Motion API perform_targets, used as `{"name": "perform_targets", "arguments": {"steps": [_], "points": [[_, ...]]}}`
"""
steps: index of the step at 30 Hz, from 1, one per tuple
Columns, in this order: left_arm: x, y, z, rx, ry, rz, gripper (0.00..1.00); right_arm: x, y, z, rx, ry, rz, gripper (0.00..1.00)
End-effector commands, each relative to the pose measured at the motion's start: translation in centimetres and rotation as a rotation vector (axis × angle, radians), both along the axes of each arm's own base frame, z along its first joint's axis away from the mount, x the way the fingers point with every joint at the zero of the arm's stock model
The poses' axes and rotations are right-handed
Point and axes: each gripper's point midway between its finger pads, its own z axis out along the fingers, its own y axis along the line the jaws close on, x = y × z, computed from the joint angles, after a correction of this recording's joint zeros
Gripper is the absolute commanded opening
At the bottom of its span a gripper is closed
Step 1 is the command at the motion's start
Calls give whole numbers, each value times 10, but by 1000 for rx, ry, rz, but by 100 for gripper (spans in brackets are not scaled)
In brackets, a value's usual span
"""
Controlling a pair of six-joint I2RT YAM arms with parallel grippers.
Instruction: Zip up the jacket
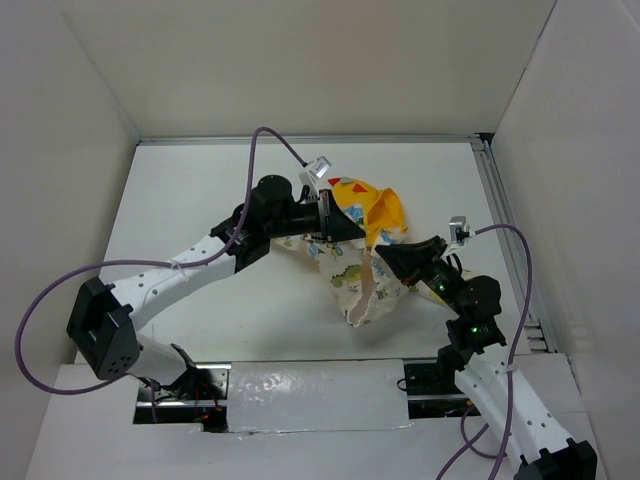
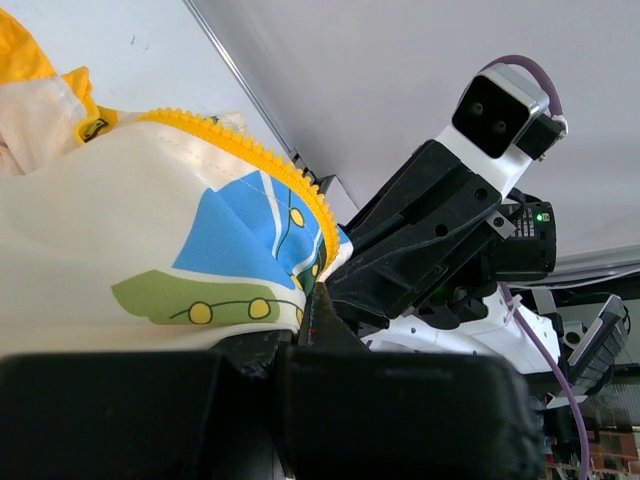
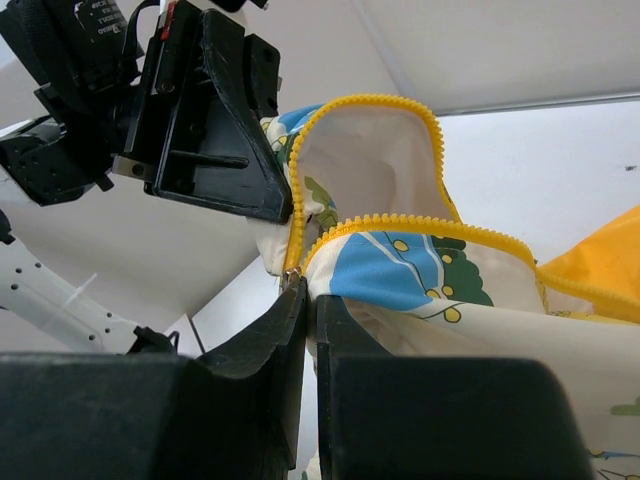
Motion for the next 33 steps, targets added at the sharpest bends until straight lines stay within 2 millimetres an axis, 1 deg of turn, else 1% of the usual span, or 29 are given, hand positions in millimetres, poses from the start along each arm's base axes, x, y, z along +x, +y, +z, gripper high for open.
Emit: {"name": "perform_targets", "arguments": {"steps": [1,7,13,18,24,25,26,27,31,32,33], "points": [[-1,-6,26,-77,-62,-40,0,-5,-1,26,38,-92,-2,0],[-1,-7,19,-63,-49,-45,0,-5,-3,34,64,-101,-13,0],[-8,-7,23,-69,-87,-83,0,0,-4,34,81,-77,-22,0],[-13,-9,20,-51,-86,-128,0,-1,-4,38,95,-94,-19,0],[-13,-12,3,-4,-58,-156,0,-1,-6,48,97,-120,-33,0],[-14,-14,5,3,-69,-163,0,-1,-6,49,95,-122,-34,0],[-15,-15,-4,33,-49,-156,0,-1,-7,51,91,-131,-39,0],[-15,-16,-5,44,-51,-154,0,0,-7,53,92,-131,-45,0],[-25,-15,-15,63,-53,-196,0,1,-10,62,84,-157,-68,0],[-27,-13,-13,61,-56,-199,0,1,-11,63,82,-163,-76,0],[-29,-12,-15,68,-50,-203,0,3,-12,64,83,-160,-85,0]]}}
